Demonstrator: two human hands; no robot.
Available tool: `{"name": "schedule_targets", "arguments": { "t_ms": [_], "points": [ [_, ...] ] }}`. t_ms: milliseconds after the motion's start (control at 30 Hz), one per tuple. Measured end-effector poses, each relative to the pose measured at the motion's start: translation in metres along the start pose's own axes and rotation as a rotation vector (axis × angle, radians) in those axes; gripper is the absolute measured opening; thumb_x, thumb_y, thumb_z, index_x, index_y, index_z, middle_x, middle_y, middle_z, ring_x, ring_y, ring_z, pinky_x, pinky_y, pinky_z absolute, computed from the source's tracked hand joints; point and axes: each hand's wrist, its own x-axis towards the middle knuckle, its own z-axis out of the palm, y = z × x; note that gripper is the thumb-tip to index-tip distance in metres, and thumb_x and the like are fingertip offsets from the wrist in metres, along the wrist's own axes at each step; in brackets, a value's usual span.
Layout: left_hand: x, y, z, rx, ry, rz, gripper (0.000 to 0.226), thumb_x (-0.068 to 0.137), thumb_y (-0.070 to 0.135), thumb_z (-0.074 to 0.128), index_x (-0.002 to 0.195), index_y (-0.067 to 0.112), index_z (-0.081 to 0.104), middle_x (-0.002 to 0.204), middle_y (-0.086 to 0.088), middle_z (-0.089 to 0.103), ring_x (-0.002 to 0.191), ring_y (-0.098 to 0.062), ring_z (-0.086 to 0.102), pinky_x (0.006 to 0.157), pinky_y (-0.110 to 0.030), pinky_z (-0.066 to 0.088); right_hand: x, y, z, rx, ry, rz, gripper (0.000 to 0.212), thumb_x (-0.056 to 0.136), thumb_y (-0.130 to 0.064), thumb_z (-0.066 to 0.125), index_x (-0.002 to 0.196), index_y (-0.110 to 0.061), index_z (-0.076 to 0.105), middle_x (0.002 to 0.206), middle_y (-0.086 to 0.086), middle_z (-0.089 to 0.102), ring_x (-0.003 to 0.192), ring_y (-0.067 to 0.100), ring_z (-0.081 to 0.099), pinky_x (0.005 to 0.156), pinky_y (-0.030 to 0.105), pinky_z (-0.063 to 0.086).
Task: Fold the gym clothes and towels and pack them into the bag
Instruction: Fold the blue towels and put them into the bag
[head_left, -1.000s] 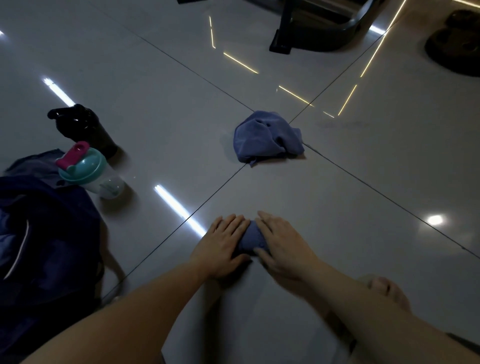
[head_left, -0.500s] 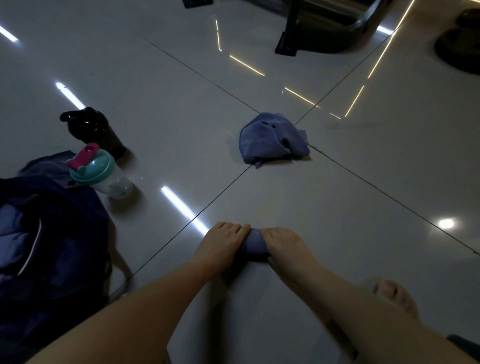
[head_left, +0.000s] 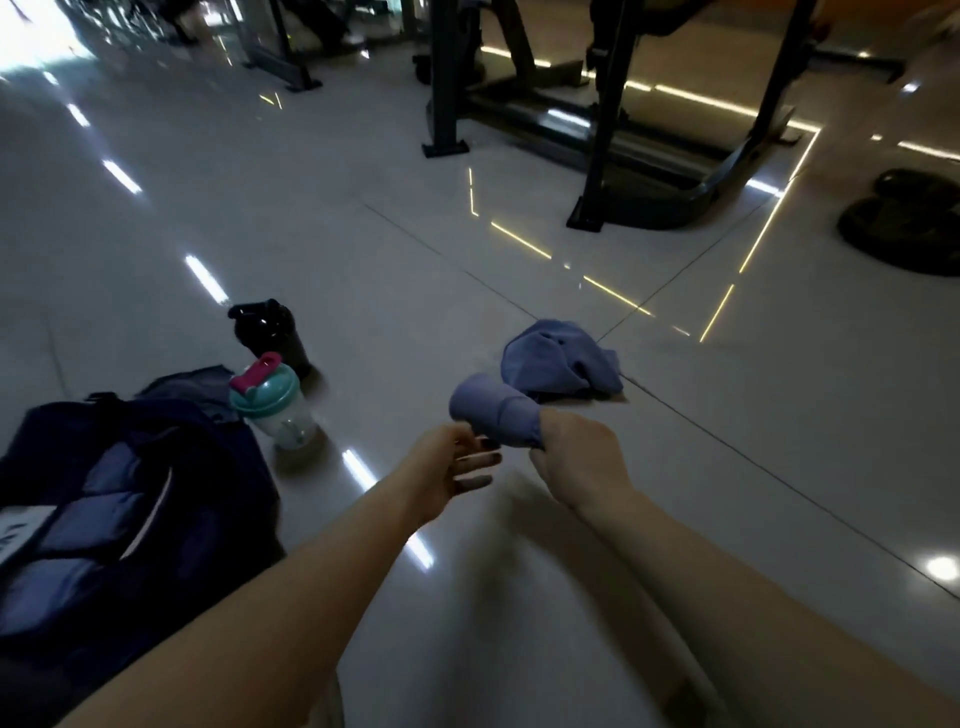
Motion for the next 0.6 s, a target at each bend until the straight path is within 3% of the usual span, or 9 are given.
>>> {"name": "schedule_targets", "arguments": {
  "t_ms": [67, 167, 267, 333, 400, 467, 533, 600],
  "points": [
    [-0.022, 0.032, 0.017, -0.131, -0.099, 0.084, 0.03, 0.094, 0.017, 0.059, 0.119, 0.002, 0.064, 0.121, -0.022, 0.068, 0.107, -0.035, 0.069, 0.093, -0.053, 0.057, 0.008, -0.021, -0.022, -0.035, 0.089, -0.053, 0.02, 0.093, -0.015, 0.056, 0.111, -0.012, 0.063, 0.097, 0.009, 0.071, 0.082, 0.03, 0.068, 0.062, 0.033, 0.049],
    [-0.049, 0.086, 0.033, -0.266, -0.064, 0.149, 0.047, 0.089, 0.037, 0.073, 0.119, 0.003, 0.062, 0.113, -0.018, 0.07, 0.101, -0.031, 0.069, 0.075, -0.043, 0.059, 0.014, -0.052, -0.054, -0.139, 0.181, -0.158, 0.017, 0.089, -0.008, 0.061, 0.106, -0.009, 0.063, 0.091, 0.009, 0.07, 0.075, 0.024, 0.067, 0.064, 0.038, 0.057],
    [-0.074, 0.135, 0.034, -0.32, 0.011, 0.199, 0.058, 0.084, 0.034, 0.08, 0.122, -0.004, 0.057, 0.115, -0.019, 0.069, 0.105, -0.034, 0.066, 0.09, -0.048, 0.057, 0.004, -0.079, -0.098, -0.158, 0.355, -0.275, 0.026, 0.076, -0.009, 0.077, 0.098, -0.007, 0.065, 0.083, 0.009, 0.068, 0.069, 0.024, 0.065, 0.061, 0.036, 0.057],
    [-0.093, 0.162, 0.026, -0.279, 0.034, 0.264, 0.056, 0.083, 0.027, 0.081, 0.123, -0.005, 0.059, 0.113, -0.02, 0.07, 0.103, -0.034, 0.068, 0.093, -0.047, 0.057, -0.002, -0.092, -0.124, -0.075, 0.429, -0.305, 0.037, 0.082, -0.026, 0.075, 0.112, -0.008, 0.062, 0.095, 0.007, 0.067, 0.079, 0.023, 0.065, 0.069, 0.036, 0.056],
    [-0.117, 0.187, 0.013, -0.221, -0.038, 0.339, 0.042, 0.085, 0.022, 0.078, 0.115, -0.003, 0.063, 0.102, -0.018, 0.072, 0.09, -0.03, 0.07, 0.082, -0.04, 0.06, -0.004, -0.098, -0.15, 0.17, 0.399, -0.268, 0.046, 0.095, -0.042, 0.061, 0.13, -0.014, 0.054, 0.111, 0.002, 0.062, 0.094, 0.02, 0.062, 0.081, 0.036, 0.053],
    [-0.141, 0.207, 0.0, -0.13, -0.165, 0.386, 0.029, 0.088, 0.023, 0.073, 0.106, 0.001, 0.066, 0.091, -0.015, 0.072, 0.08, -0.026, 0.07, 0.078, -0.035, 0.058, 0.001, -0.106, -0.176, 0.608, 0.334, -0.153, 0.04, 0.1, -0.043, 0.054, 0.133, -0.019, 0.051, 0.117, -0.001, 0.063, 0.102, 0.017, 0.063, 0.082, 0.035, 0.053],
    [-0.16, 0.223, -0.012, -0.052, -0.233, 0.436, 0.031, 0.088, 0.025, 0.072, 0.111, 0.005, 0.066, 0.097, -0.014, 0.074, 0.088, -0.026, 0.071, 0.085, -0.036, 0.056, 0.012, -0.113, -0.2, 1.078, 0.117, -0.044, 0.044, 0.099, -0.04, 0.061, 0.132, -0.012, 0.053, 0.116, 0.005, 0.068, 0.103, 0.017, 0.069, 0.074, 0.028, 0.055],
    [-0.174, 0.235, -0.024, -0.012, -0.257, 0.497, 0.047, 0.085, 0.028, 0.076, 0.125, 0.006, 0.061, 0.117, -0.019, 0.071, 0.111, -0.034, 0.068, 0.101, -0.044, 0.052, 0.021, -0.122, -0.219, 1.442, -0.213, -0.076, 0.052, 0.091, -0.038, 0.072, 0.132, -0.008, 0.056, 0.116, 0.011, 0.072, 0.104, 0.02, 0.071, 0.08, 0.031, 0.058]
  ]
}}
